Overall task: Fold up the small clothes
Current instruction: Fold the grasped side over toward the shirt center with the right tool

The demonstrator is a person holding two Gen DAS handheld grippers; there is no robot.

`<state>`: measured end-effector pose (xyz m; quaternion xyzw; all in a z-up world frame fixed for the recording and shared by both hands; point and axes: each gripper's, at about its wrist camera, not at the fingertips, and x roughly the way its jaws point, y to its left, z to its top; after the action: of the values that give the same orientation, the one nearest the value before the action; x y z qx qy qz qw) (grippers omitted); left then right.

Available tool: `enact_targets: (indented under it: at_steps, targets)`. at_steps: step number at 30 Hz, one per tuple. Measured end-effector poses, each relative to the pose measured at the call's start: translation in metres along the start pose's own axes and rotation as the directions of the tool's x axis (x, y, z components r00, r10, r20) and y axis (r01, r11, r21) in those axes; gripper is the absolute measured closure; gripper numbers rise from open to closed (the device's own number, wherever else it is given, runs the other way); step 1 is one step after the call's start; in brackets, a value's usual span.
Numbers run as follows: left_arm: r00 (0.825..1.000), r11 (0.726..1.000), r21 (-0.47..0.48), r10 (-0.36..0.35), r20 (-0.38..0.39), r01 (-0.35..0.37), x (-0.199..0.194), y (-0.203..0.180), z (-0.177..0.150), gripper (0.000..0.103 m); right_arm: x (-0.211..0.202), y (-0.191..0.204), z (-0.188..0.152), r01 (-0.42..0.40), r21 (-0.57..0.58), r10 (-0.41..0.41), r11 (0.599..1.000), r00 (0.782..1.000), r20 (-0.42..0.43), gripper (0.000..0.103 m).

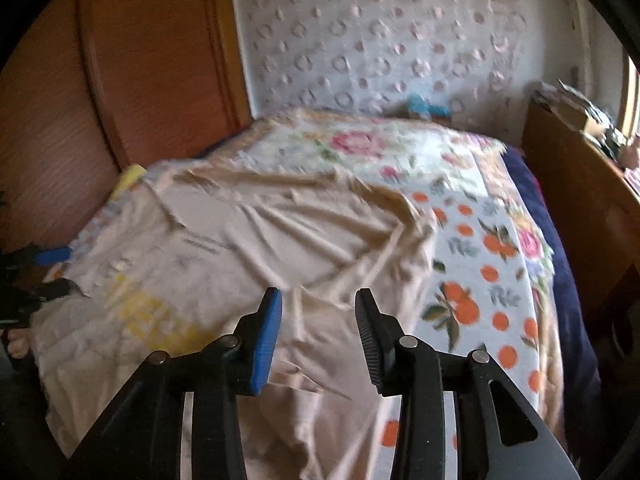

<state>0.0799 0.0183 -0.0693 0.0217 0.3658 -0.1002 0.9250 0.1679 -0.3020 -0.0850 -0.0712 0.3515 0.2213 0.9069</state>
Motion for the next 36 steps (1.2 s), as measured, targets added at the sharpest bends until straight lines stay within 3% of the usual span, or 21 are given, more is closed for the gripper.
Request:
enact_targets:
  at_steps: [6,9,12,13,21,25,27,31,36]
  targets:
    - [1.0,1.0,0.001,-0.005,0.002,0.005,-0.003,-0.005,-0.003,0.032,0.034,0.016,-0.004,-0.108,0.017,0.11,0.994,0.989,-0.1,0.064]
    - [1.0,1.0,-0.005,-0.007,-0.003,0.007,-0.004,-0.005,-0.006,0.032,0.046,0.022,0.002,-0.123,0.012,0.124,0.992,0.985,-0.123,0.064]
    - [1.0,1.0,-0.011,0.0,-0.004,0.0,-0.005,-0.003,-0.008,0.032,0.06,0.029,0.011,-0.129,-0.008,0.127,0.992,0.984,-0.125,0.085]
    - [1.0,1.0,-0.014,0.0,-0.004,0.0,-0.005,-0.002,-0.008,0.032,0.065,0.03,0.015,-0.138,-0.024,0.135,0.99,0.984,-0.119,0.098]
    - [1.0,1.0,-0.028,0.008,-0.001,-0.008,-0.01,0.007,-0.012,0.032,0.077,0.066,0.06,-0.202,-0.087,0.199,0.976,0.979,-0.042,0.1]
    - [1.0,0.999,-0.035,0.01,-0.005,-0.01,-0.011,0.01,-0.014,0.032,0.089,0.079,0.07,-0.139,-0.105,0.135,0.985,0.99,-0.038,0.098]
    - [1.0,0.999,-0.037,0.014,-0.005,-0.014,-0.011,0.012,-0.015,0.032,0.09,0.083,0.068,-0.121,-0.108,0.119,0.987,0.992,-0.028,0.09]
    - [1.0,0.999,-0.046,0.011,0.003,-0.011,-0.015,0.015,-0.016,0.032,0.078,0.074,0.057,-0.103,-0.095,0.103,0.99,0.995,-0.004,0.064]
    - [1.0,0.998,-0.056,0.011,0.018,-0.01,-0.018,0.016,-0.016,0.032,0.052,0.063,0.03,-0.001,-0.097,0.0,0.995,1.0,-0.002,0.062]
